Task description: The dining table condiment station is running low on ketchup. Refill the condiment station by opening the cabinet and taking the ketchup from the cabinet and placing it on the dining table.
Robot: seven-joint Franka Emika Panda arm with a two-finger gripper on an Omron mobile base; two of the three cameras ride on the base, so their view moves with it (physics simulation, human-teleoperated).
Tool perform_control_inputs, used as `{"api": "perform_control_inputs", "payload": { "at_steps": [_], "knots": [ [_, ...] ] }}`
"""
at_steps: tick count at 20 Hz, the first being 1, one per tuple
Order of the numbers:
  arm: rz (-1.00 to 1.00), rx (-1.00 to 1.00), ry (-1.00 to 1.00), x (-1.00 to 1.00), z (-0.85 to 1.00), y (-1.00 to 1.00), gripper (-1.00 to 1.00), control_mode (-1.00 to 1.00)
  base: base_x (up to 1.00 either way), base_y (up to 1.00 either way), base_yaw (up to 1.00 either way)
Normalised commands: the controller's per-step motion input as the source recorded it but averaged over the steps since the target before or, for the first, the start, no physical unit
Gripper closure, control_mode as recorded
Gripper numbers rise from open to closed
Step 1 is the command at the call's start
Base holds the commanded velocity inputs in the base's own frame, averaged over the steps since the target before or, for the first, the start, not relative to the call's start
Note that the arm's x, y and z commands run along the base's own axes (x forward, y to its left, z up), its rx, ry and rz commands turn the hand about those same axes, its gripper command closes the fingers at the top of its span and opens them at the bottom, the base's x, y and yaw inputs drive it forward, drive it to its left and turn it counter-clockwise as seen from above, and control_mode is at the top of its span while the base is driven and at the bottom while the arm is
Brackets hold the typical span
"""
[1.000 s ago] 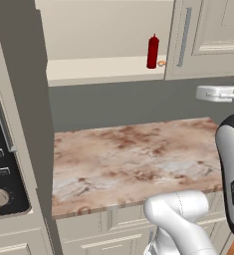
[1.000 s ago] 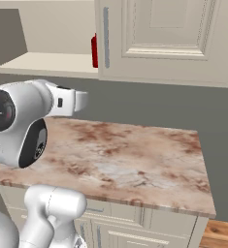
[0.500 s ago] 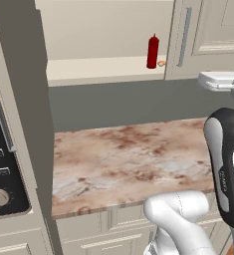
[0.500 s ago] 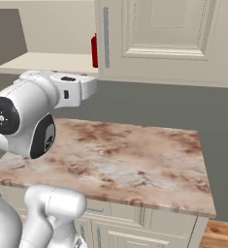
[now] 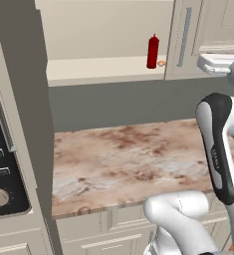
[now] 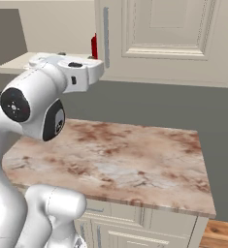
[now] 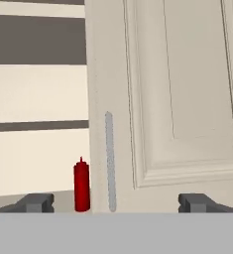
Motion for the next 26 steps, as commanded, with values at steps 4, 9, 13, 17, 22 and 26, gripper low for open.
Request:
{"api": "perform_control_inputs", "payload": {
  "at_steps": [4,9,13,17,22,26],
  "knots": [
    [-0.1,0.0,-0.02,0.48,0.32,0.0,-1.0,-1.0,0.0,0.0,0.0],
    [-0.02,0.0,0.02,0.45,0.01,0.0,-1.0,-1.0,0.0,0.0,0.0],
    [0.04,0.0,0.09,0.85,-0.08,0.0,-1.0,-1.0,0.0,0.0,0.0],
    [0.16,0.01,0.0,0.66,-0.04,-0.09,-1.0,-1.0,0.0,0.0,0.0],
    [0.15,0.01,0.0,0.65,0.0,-0.09,-1.0,-1.0,0.0,0.0,0.0],
    [0.12,0.0,0.02,0.61,0.0,-0.07,-1.0,-1.0,0.0,0.0,0.0]
  ]
}}
